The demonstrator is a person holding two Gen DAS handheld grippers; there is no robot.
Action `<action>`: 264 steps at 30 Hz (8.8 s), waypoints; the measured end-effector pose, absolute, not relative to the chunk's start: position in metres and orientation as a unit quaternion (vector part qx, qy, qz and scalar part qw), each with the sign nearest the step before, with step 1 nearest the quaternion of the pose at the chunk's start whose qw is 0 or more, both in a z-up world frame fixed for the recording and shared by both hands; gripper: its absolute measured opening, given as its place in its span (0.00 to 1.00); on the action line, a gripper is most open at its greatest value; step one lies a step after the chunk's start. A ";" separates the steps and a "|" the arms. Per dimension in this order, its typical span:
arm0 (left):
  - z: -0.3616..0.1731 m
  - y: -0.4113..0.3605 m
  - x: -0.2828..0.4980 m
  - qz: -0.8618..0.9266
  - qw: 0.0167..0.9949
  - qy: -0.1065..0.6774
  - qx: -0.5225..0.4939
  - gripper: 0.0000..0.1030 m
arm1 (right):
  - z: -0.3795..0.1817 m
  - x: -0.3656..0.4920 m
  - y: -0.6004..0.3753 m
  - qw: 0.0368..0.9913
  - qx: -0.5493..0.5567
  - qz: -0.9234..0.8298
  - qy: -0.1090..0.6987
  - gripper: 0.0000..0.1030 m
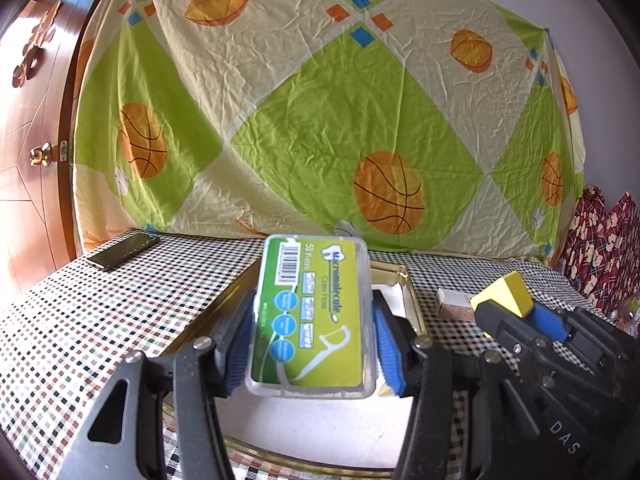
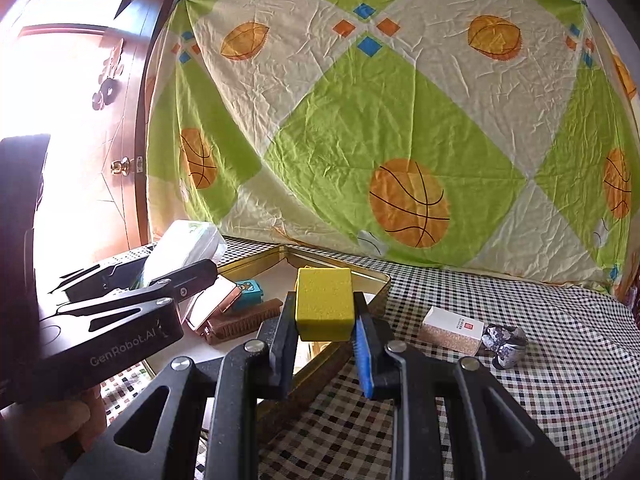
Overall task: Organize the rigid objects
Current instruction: 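Lower and release the floss box into the tin while the right tool releases the yellow cube, then move the left tool to the white box while the right tool reaches the grey pouch, then grasp the white red-logo box with the left tool while the right tool grasps the grey pouch, then lift the white box with the left tool while the right tool lifts the grey pouch, then carry the white box over the gold tin while the right tool carries the grey pouch there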
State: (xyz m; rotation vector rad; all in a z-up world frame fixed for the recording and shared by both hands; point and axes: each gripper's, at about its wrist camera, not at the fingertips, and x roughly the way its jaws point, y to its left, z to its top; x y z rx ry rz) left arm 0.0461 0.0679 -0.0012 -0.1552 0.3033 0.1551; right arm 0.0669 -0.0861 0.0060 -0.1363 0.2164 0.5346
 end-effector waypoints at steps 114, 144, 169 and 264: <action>0.012 -0.072 0.204 -0.005 0.950 0.309 -0.042 0.99 | -0.024 0.276 -0.237 0.927 0.019 0.118 0.356 0.79; -0.033 -0.124 0.276 -0.031 0.922 0.385 0.021 0.98 | -0.041 0.285 -0.303 0.915 0.058 0.071 0.393 0.69; -0.050 -0.117 0.287 -0.072 0.906 0.417 -0.007 0.78 | -0.034 0.269 -0.302 0.924 0.057 0.080 0.369 0.69; 0.002 -0.050 0.073 0.001 0.989 0.149 -0.008 0.78 | 0.011 0.118 -0.238 0.984 -0.004 0.136 0.117 0.69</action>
